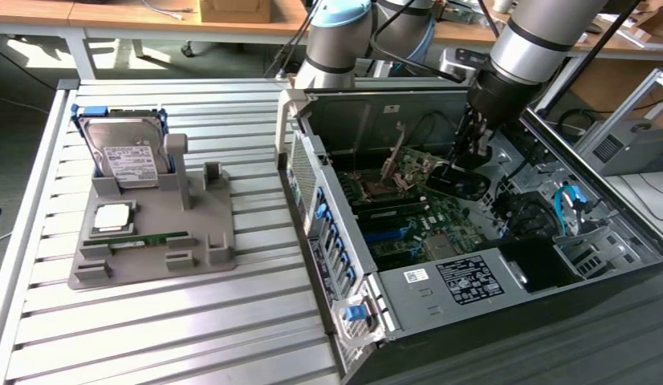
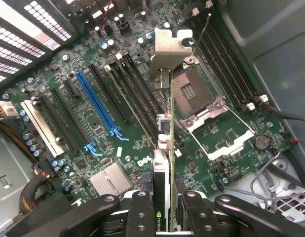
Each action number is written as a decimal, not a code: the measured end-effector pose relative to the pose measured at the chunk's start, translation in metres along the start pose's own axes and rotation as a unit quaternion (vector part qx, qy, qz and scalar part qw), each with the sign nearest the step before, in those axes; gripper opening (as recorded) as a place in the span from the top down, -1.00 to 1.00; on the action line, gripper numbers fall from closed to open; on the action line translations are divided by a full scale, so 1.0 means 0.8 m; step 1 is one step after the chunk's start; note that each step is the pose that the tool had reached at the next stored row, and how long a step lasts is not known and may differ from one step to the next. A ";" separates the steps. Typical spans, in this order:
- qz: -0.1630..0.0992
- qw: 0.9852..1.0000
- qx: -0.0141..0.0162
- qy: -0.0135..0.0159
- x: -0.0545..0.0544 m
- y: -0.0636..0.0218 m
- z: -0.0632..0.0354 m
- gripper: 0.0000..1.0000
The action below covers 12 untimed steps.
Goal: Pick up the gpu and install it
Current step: 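Insert the gpu into the slot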
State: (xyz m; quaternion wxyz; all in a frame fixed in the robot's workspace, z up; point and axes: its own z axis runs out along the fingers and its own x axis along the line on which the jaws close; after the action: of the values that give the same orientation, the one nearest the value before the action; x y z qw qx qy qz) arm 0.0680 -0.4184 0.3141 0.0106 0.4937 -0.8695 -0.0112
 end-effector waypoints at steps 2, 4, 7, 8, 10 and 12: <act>-0.006 1.000 0.000 0.000 0.000 0.000 0.000 0.47; -0.011 1.000 0.000 0.000 0.000 0.000 0.000 0.47; -0.020 1.000 0.000 0.001 0.000 0.000 0.000 0.47; -0.022 1.000 0.000 0.001 0.000 0.000 0.000 0.47; -0.028 1.000 0.000 0.001 0.000 0.000 0.000 0.47; -0.034 0.999 0.000 0.001 0.000 0.000 0.000 0.47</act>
State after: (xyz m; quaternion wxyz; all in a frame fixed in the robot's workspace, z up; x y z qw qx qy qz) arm 0.0680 -0.4184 0.3141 0.0110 0.5226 -0.8524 -0.0108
